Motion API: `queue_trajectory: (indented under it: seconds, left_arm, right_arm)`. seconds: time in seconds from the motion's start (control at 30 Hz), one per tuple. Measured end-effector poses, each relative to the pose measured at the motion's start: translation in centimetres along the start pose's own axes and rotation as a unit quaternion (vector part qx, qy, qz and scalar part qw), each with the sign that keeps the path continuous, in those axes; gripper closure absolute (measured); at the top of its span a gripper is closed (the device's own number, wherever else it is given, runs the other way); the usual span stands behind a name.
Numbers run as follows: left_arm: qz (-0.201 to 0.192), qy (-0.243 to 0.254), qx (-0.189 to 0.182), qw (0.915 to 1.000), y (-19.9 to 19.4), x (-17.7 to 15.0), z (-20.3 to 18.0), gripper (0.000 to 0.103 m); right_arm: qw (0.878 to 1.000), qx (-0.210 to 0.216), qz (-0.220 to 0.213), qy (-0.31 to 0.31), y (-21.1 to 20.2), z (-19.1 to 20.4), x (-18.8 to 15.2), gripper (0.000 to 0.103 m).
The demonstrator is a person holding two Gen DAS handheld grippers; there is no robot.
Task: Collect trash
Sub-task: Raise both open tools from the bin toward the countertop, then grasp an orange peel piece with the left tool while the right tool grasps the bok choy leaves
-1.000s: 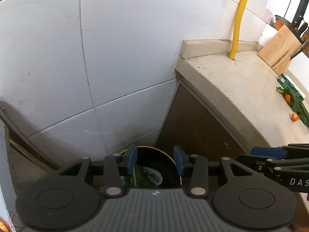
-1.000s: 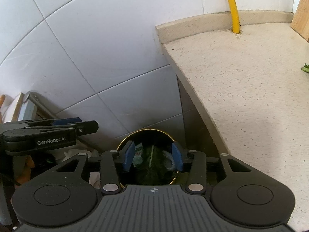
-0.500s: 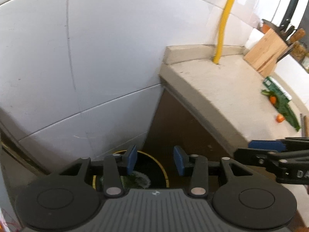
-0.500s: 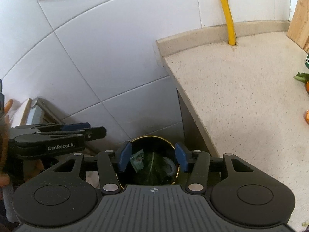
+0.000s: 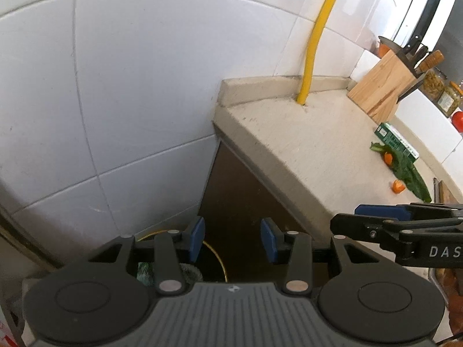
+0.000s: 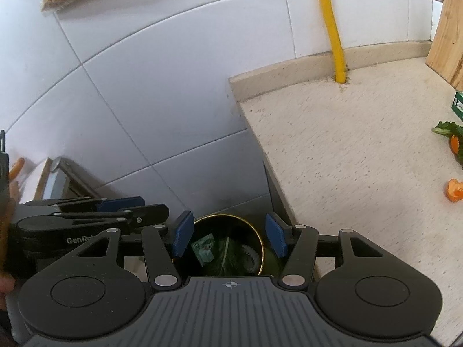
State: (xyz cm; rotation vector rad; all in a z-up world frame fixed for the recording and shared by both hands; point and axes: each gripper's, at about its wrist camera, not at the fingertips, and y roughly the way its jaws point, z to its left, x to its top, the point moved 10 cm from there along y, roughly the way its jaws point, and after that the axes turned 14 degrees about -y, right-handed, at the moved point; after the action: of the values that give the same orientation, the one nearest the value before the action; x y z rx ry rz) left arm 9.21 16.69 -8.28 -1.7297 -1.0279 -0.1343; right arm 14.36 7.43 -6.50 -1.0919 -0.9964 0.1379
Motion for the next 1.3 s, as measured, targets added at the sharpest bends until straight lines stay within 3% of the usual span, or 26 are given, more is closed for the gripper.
queue_trajectory:
  seconds: [0.9, 1.3]
  left_arm:
    - [0.01, 0.047, -0.038, 0.9981, 2.3, 1.9, -8.0, 0.064]
    - [0.028, 0.093, -0.075, 0.9924, 4.0, 2.0, -13.7, 0.064]
  right_arm:
    - [0.998, -0.023, -0.025, 0.045, -2.2, -6.5, 0.7, 0.037]
    - [0.993, -0.066, -0.043, 0.088, -5.0, -11.5, -0.3, 0.036]
